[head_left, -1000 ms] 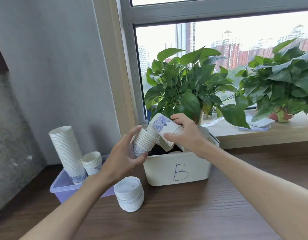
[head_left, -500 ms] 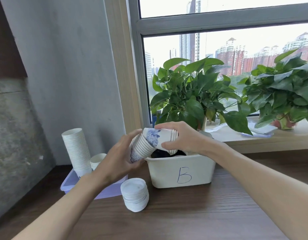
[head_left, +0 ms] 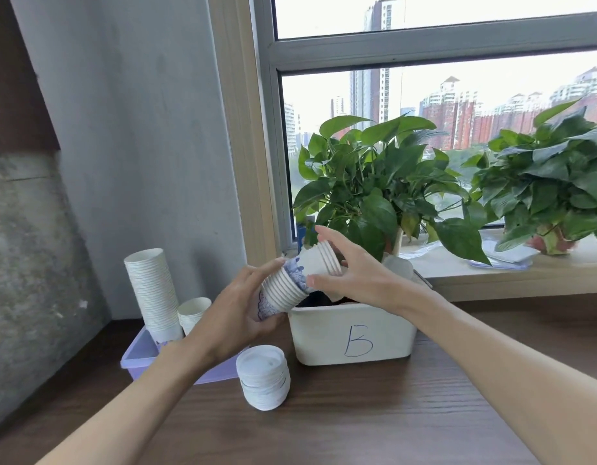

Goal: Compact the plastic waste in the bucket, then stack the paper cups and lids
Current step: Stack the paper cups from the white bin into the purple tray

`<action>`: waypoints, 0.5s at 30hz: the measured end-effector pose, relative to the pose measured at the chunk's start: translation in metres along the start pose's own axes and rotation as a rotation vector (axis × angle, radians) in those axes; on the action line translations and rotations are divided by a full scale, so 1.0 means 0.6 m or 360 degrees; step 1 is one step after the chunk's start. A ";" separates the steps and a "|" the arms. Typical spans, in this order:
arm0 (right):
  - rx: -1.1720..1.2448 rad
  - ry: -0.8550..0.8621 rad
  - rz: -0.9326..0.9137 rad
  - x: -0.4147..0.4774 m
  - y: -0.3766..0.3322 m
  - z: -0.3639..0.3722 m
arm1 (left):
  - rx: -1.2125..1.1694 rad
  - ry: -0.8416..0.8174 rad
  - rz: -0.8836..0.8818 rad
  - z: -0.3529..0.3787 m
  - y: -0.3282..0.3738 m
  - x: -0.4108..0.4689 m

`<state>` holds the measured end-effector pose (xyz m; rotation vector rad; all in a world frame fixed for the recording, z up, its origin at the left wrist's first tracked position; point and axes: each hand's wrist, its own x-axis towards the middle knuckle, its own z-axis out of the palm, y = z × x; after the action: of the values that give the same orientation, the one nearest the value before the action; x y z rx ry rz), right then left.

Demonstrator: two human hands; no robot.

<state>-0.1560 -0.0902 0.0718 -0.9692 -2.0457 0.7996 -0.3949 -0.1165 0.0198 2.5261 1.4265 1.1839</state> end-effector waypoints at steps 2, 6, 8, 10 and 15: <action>0.0092 -0.0065 0.0050 -0.007 0.005 0.010 | -0.0029 -0.0010 -0.0001 0.005 0.009 0.005; 0.0118 -0.0157 0.0037 -0.012 0.014 0.029 | -0.0134 -0.0008 -0.0008 0.016 0.021 0.014; 0.0210 -0.0124 0.0042 -0.011 0.020 0.032 | -0.0140 0.0006 -0.0021 0.021 0.022 0.018; 0.0200 -0.0135 0.0046 -0.010 0.028 0.038 | -0.0132 -0.0006 -0.0025 0.025 0.022 0.021; 0.0108 -0.0199 0.0052 -0.011 0.045 0.034 | -0.0143 -0.0059 -0.0058 0.041 0.027 0.026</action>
<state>-0.1594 -0.0858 0.0378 -0.9378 -2.0987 0.9621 -0.3634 -0.1061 0.0169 2.4389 1.3730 1.1612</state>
